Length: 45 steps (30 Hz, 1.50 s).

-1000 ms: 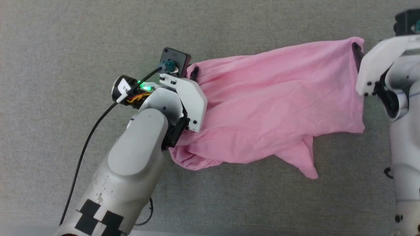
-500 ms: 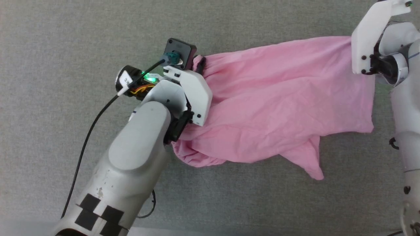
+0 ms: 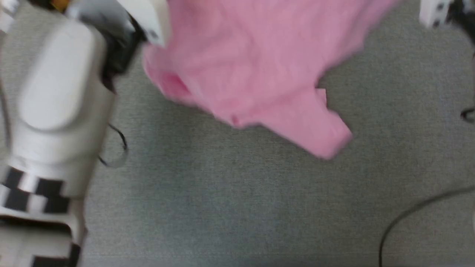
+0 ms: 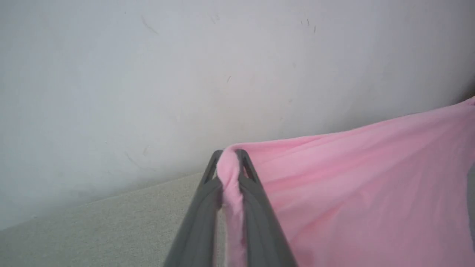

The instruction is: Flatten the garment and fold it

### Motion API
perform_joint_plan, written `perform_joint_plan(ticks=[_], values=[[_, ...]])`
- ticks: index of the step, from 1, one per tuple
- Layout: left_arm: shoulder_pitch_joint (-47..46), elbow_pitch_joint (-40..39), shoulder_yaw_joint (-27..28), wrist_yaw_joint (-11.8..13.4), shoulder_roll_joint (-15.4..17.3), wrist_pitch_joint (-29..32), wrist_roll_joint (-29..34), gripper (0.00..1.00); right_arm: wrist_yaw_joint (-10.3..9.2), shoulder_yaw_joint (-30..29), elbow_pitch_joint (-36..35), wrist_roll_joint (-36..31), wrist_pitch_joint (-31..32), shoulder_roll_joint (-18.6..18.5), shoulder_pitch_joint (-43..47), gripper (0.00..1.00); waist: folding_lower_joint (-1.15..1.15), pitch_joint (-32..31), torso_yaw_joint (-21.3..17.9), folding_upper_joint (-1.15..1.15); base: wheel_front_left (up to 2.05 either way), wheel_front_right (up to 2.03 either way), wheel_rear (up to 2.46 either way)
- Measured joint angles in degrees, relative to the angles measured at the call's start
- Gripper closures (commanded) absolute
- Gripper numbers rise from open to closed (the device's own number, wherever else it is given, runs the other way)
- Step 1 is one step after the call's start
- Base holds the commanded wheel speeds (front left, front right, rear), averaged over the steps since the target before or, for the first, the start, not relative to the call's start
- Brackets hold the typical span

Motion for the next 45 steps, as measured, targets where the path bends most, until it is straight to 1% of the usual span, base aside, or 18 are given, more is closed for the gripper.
perform_joint_plan(ticks=[3, 5, 8, 11, 14, 17, 20, 24, 26, 29, 33, 38, 41, 45], values=[[-5.3, -0.3, 2.5, 0.3, 1.8, -0.3, -0.1, 1.00, 0.01, 0.0, -1.0, -0.4, -3.2, 0.8, -4.8, 1.00, 0.00, 1.2, -0.9, 0.00, 0.00, 0.00, 0.00], [-8.9, -0.2, 4.0, 1.1, 2.9, -1.3, 0.1, 1.00, 0.01, -0.3, -1.4, -1.2, -6.0, 1.5, -8.1, 1.00, 0.01, 2.2, -1.5, 0.00, 0.00, 0.00, 0.00], [-13.5, -0.5, 6.6, 2.6, 3.3, -4.0, -0.2, 1.00, 0.05, -0.8, -1.6, -2.9, -10.8, 2.5, -13.1, 1.00, 0.01, 3.8, -2.4, 0.00, 0.00, 0.00, 0.00], [-17.4, -0.8, 8.7, 4.2, 3.4, -7.9, -0.1, 1.00, 0.07, -1.6, -1.8, -5.4, -16.1, 3.4, -17.6, 1.00, 0.01, 5.1, -3.4, 0.00, 0.00, 0.00, 0.00], [-20.3, -0.9, 10.1, 4.8, 3.5, -11.9, 0.0, 1.00, 0.07, -2.4, -1.9, -7.2, -21.0, 4.3, -21.3, 1.00, 0.00, 6.1, -4.4, 0.00, 0.00, 0.00, 0.00], [-22.0, -1.0, 11.0, 5.1, 3.5, -16.0, 0.0, 1.00, 0.07, -2.5, -2.0, -8.3, -25.1, 4.6, -23.6, 1.00, 0.00, 6.9, -4.9, 0.00, 0.00, 0.00, 0.00], [-22.1, -1.3, 11.6, 5.1, 3.3, -19.6, -0.2, 1.00, 0.07, -2.1, -2.1, -8.6, -28.4, 4.5, -23.9, 1.00, 0.01, 7.2, -5.0, 0.00, 0.00, 0.00, 0.00], [-19.4, -1.2, 11.5, 4.3, 3.2, -21.3, -1.2, 1.00, 0.05, -0.8, -2.4, -7.7, -30.2, 3.8, -22.3, 1.00, -0.01, 6.8, -4.6, 0.00, 0.00, 0.00, 0.00], [-15.7, -0.9, 11.0, 3.0, 3.0, -21.3, -2.1, 1.00, 0.04, 0.1, -2.7, -5.9, -30.1, 3.4, -19.2, 1.00, 0.00, 6.4, -4.2, 0.00, 0.00, 0.00, 0.00], [-7.7, -0.6, 9.6, 1.4, 2.7, -21.2, -3.2, 1.00, 0.01, 3.0, -3.8, -2.5, -28.2, 1.6, -11.2, 1.00, 0.00, 5.2, -3.7, 0.00, 0.00, 0.00, 0.00], [4.7, -2.1, 7.7, -1.1, 2.1, -21.3, -5.2, 1.00, 0.00, 7.0, -9.2, 2.9, -23.8, -2.9, 1.3, 1.00, -0.01, 2.9, -2.8, 0.00, 0.00, 0.00, 0.00], [21.5, -5.9, 5.4, -1.5, 1.8, -19.0, -7.4, 1.00, 0.00, 8.6, -20.3, 9.8, -16.7, -8.1, 19.5, 1.00, -0.01, -1.0, -1.7, 0.00, 0.00, 0.00, 0.00], [30.6, -8.8, 4.2, -1.5, 1.6, -16.9, -9.3, 1.00, 0.00, 6.6, -26.6, 11.1, -12.9, -10.3, 30.2, 1.00, -0.02, -3.6, -1.1, 0.00, 0.00, 0.00, 0.00], [40.6, -12.0, 2.8, -1.4, 1.8, -14.0, -11.3, 1.00, 0.00, 4.6, -33.3, 11.5, -9.3, -10.9, 42.7, 1.00, -0.03, -6.9, -0.3, 0.00, 0.00, 0.00, 0.00]])
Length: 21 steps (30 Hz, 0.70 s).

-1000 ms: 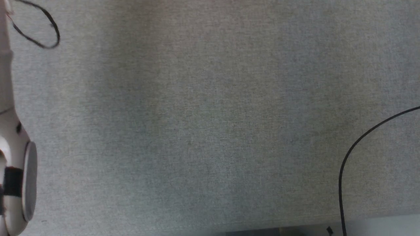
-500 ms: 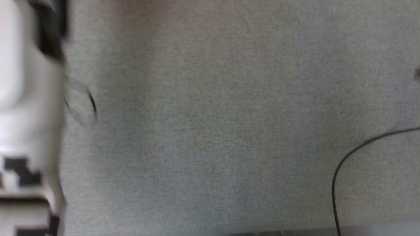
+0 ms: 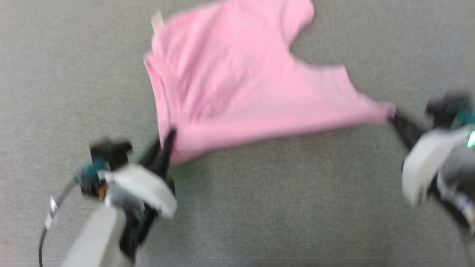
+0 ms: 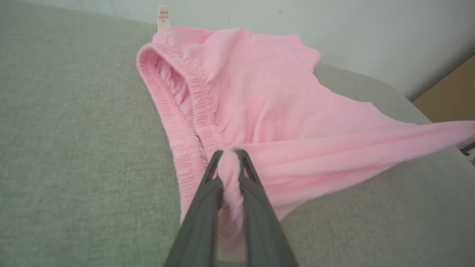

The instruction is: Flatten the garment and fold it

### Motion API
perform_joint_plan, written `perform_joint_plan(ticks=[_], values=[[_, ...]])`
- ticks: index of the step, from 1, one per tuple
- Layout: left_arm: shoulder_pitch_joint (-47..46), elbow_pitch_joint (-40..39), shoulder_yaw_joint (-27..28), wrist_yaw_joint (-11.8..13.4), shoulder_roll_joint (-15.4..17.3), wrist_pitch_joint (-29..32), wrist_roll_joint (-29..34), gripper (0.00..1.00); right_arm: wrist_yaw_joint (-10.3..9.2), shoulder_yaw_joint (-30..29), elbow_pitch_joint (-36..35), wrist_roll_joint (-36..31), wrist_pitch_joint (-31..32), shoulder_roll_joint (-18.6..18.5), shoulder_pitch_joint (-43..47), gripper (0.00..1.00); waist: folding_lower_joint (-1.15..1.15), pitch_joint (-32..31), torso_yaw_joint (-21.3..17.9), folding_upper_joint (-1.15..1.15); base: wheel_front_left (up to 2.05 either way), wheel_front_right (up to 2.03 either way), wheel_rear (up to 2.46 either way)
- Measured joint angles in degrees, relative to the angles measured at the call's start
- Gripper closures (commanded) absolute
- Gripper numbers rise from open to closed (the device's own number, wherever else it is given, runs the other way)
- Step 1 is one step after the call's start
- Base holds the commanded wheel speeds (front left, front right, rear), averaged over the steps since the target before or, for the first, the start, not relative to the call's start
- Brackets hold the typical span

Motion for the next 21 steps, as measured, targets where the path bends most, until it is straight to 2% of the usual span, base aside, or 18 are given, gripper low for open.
perform_joint_plan(ticks=[7, 16, 18, 21], values=[[12.3, -2.9, -1.9, 1.0, 1.1, 5.7, -3.3, 1.00, -0.01, 0.1, -4.6, 0.8, 5.2, -0.3, 15.3, 1.00, 0.01, -4.3, 1.0, 0.00, 0.00, 0.00, 0.00], [23.9, -11.4, -2.0, 5.8, 4.0, 12.9, -5.9, 1.00, 0.01, -2.4, -10.9, 2.5, 13.1, 0.2, 26.1, 1.00, 0.01, -7.4, 2.2, 0.00, 0.00, 0.00, 0.00], [25.2, -13.8, -2.2, 6.5, 4.1, 13.3, -5.9, 1.00, 0.01, -3.6, -12.6, 2.5, 14.9, 0.3, 27.9, 1.00, 0.02, -7.6, 2.7, 0.00, 0.00, 0.00, 0.00], [25.2, -16.3, -1.7, 7.4, 3.3, 10.8, -5.6, 1.00, -0.01, -5.3, -15.8, 2.0, 13.7, 0.9, 27.9, 1.00, 0.02, -7.6, 3.6, 0.00, 0.00, 0.00, 0.00]])
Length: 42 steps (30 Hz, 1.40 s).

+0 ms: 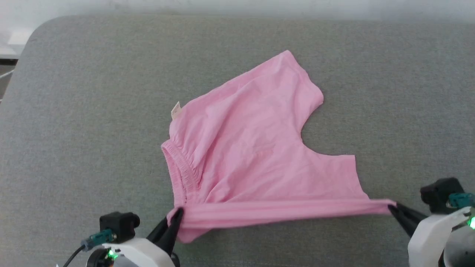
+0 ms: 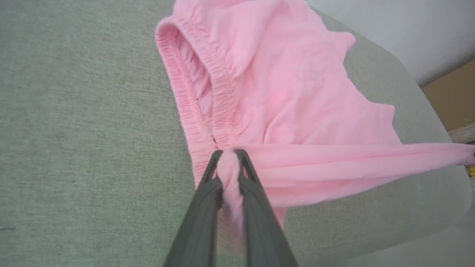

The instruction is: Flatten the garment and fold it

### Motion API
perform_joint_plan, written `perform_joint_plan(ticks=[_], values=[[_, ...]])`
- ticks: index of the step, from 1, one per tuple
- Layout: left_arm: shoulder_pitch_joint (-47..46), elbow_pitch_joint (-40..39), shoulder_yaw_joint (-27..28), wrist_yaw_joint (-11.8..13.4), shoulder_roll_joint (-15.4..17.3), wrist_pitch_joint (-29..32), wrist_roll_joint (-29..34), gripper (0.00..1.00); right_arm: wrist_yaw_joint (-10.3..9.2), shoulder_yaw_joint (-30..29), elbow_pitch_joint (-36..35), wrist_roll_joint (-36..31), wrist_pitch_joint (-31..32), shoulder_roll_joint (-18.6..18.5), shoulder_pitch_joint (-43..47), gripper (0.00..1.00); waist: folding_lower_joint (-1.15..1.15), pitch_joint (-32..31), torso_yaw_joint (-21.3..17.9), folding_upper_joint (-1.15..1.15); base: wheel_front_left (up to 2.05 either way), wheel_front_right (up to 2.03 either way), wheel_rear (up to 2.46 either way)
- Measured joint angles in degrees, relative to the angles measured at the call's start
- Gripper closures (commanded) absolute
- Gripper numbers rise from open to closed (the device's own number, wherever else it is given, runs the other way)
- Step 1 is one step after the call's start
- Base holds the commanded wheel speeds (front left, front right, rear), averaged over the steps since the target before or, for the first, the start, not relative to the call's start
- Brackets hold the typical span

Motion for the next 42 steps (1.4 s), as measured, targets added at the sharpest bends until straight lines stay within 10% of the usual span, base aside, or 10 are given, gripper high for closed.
perform_joint_plan(ticks=[16, 29, 42], values=[[-20.2, 7.3, 1.4, 4.3, -11.1, -9.7, 3.4, 1.00, -0.01, 11.4, 18.3, -2.3, -13.4, -5.2, -35.9, 1.00, 0.02, 4.7, 5.5, 0.00, 0.00, 0.00, 0.00], [-32.2, 18.5, -0.4, 4.4, -16.4, -14.0, 3.2, 1.00, 0.00, 23.7, 42.6, -1.4, -14.3, -6.5, -65.8, 1.00, 0.02, 13.2, 10.8, 0.00, 0.00, 0.00, 0.00], [-38.7, 23.7, -4.5, 4.0, -17.6, -17.3, -0.5, 0.95, -0.01, 33.6, 57.0, 3.9, -7.8, -7.4, -77.3, 1.00, 0.02, 20.8, 16.6, 0.00, 0.00, 0.00, 0.00]])
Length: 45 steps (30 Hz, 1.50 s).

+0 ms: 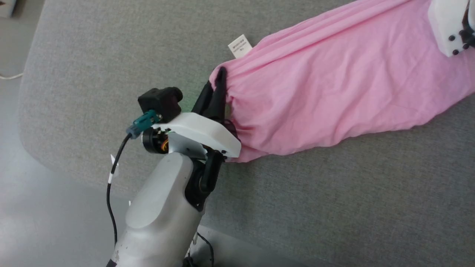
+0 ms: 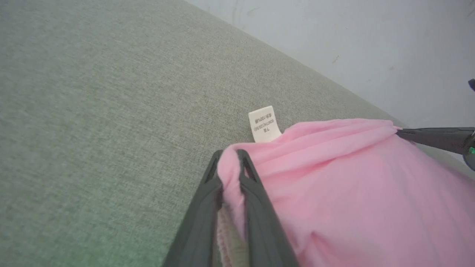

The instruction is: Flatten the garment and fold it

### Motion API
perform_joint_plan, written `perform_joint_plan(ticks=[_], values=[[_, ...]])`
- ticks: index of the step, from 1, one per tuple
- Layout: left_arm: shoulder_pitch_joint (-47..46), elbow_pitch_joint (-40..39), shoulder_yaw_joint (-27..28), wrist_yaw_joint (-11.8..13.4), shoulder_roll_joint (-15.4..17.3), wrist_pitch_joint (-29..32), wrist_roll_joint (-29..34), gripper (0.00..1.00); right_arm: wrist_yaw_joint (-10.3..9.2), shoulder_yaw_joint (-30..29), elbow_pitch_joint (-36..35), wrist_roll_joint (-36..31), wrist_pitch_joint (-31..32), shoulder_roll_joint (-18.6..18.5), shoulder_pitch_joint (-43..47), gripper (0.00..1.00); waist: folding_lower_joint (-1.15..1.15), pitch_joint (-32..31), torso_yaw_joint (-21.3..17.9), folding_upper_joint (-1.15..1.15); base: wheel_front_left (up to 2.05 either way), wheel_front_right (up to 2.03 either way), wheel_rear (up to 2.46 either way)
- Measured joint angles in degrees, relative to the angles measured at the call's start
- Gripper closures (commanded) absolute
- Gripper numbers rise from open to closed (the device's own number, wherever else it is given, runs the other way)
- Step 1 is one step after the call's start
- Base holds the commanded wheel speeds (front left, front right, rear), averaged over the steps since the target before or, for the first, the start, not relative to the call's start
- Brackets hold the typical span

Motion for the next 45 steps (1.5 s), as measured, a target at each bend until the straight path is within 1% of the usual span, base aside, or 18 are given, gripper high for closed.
perform_joint_plan(ticks=[1, 2, 3, 4, 7, 10, 14, 18, 21, 25, 30, 36, 40, 45], values=[[-0.2, 0.1, -0.4, -0.5, 0.0, -0.3, -0.3, 0.63, 0.00, 0.0, 0.8, 0.7, 1.2, 0.0, -0.3, 0.96, 0.00, 0.3, 0.3, 0.00, 0.00, 0.00, 0.00], [-0.4, 0.2, -0.7, -0.8, 0.0, -0.3, -0.5, 0.09, 0.00, -0.1, 1.3, 1.3, 2.0, 0.1, -0.6, 0.66, 0.00, 0.6, 0.5, 0.00, 0.00, 0.00, 0.00], [-0.5, 0.3, -1.1, -1.0, 0.0, -0.4, -0.7, 0.00, 0.00, -0.2, 1.4, 1.8, 2.4, 0.1, -1.1, 0.14, -0.01, 0.7, 0.6, 0.00, 0.00, 0.00, 0.00], [-0.5, 0.4, -1.3, -1.2, 0.0, -0.8, -0.8, 0.00, 0.00, -0.4, 1.6, 2.0, 2.4, 0.1, -1.4, 0.00, 0.00, 0.7, 0.6, 0.00, 0.00, 0.00, 0.00], [-0.4, 0.9, -1.6, -1.4, 0.0, -1.8, -0.7, 0.00, -0.07, -0.9, 1.9, 2.3, 0.0, 0.0, -1.2, 0.00, 0.00, 0.2, 0.5, 0.00, 0.00, 0.00, 0.00], [-0.1, 0.7, -1.3, -1.3, 0.5, -3.4, 0.0, 0.00, -0.05, -2.2, 1.8, 2.3, -4.8, 0.0, -0.2, 0.00, 0.00, -1.0, 0.1, 0.00, 0.00, 0.00, 0.00], [1.9, -0.8, -0.1, -0.8, 2.0, -5.0, 1.7, 0.00, -0.05, -5.1, 1.0, 2.8, -13.1, 0.1, 3.2, 0.00, -0.01, -3.6, -0.7, 0.00, 0.00, 0.00, 0.00], [5.4, -3.2, 0.8, -0.7, 3.4, -5.7, 4.3, 0.00, -0.05, -9.3, -0.9, 2.7, -21.6, 0.6, 8.9, 0.00, -0.01, -6.9, -1.5, 0.00, 0.00, 0.00, 0.00], [9.3, -4.5, 0.6, -0.7, 4.5, -5.8, 6.1, 0.00, -0.05, -13.2, -2.4, 2.0, -26.8, 2.1, 14.5, 0.00, -0.02, -9.6, -2.1, 0.00, 0.00, 0.00, 0.00], [14.1, -5.0, -0.2, -0.3, 6.0, -5.8, 8.4, 0.00, -0.05, -18.9, -6.1, 0.8, -31.7, 5.6, 22.9, 0.00, -0.02, -13.2, -3.3, 0.00, 0.00, 0.00, 0.00], [18.1, -3.6, -1.8, 0.8, 6.7, -5.7, 10.0, 0.00, -0.05, -26.0, -11.3, -1.4, -32.2, 9.3, 34.1, 0.00, -0.03, -17.0, -5.0, 0.00, 0.00, 0.00, 0.00], [19.3, -0.8, -2.3, 1.7, 6.4, -3.6, 9.8, 0.00, -0.05, -33.3, -21.4, -4.8, -30.3, 14.4, 43.8, 0.00, -0.02, -18.8, -7.9, 0.00, 0.00, 0.00, 0.00], [18.9, 2.8, -1.8, 2.7, 5.6, -1.4, 8.2, 0.00, -0.07, -36.8, -26.4, -7.1, -28.4, 17.9, 48.8, 0.00, -0.02, -19.0, -9.5, 0.00, 0.00, 0.00, 0.00], [16.8, 8.2, 0.0, 4.6, 4.6, 2.3, 5.8, 0.00, -0.07, -37.9, -30.4, -8.6, -27.1, 21.9, 51.9, 0.00, -0.01, -18.8, -11.1, 0.00, 0.00, 0.00, 0.00]])
